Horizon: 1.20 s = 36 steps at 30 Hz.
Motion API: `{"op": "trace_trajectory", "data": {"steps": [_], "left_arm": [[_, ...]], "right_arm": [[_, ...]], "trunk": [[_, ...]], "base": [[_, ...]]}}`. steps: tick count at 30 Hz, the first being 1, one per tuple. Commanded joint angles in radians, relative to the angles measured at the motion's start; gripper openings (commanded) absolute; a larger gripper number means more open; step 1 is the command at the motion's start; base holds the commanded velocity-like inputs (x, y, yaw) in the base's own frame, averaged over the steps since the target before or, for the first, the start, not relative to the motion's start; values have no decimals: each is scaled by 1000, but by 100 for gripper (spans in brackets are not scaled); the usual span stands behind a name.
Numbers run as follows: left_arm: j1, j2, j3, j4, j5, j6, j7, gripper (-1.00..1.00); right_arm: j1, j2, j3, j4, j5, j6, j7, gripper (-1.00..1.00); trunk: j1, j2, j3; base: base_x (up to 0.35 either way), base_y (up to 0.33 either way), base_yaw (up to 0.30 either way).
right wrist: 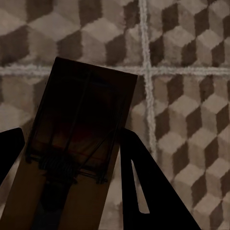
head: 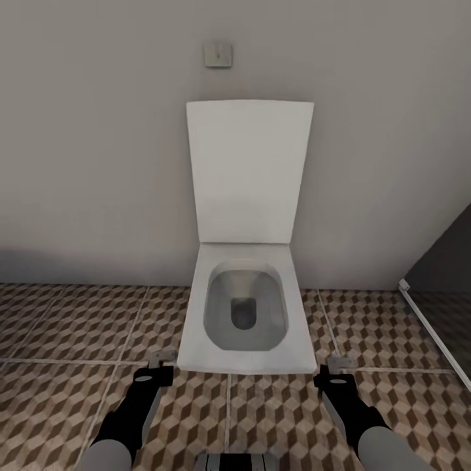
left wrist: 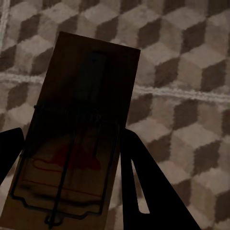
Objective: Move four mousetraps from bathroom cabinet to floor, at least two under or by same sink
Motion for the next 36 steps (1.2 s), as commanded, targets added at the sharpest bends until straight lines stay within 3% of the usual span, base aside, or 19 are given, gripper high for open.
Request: {"op": "trace_trajectory", "data": {"steps": [1,18,30,36], "left_arm": [[0,-1,4,-5,-6,5,-5,-100],[0,2,5,-15,-8,11,2,-100],[0,4,5,-96,-6,24,-3,-100],[0,4,5,-118,-4,24,-4,-100]], "right_arm": [[0,1,-3,-2,10,7,2,-100],[-14,-2,-1,-24,12,7,3,-100],[-141,-2,-2,5,7,8,4,-100],[-172,-1,-2,49,7,1,5,-100]], "trunk": [[0,-1,-5],[8,-5,-70],[13,-7,-117],[16,-9,-140]], "base": [[0,0,0],[0,0,0],[0,0,0],[0,0,0]]}}
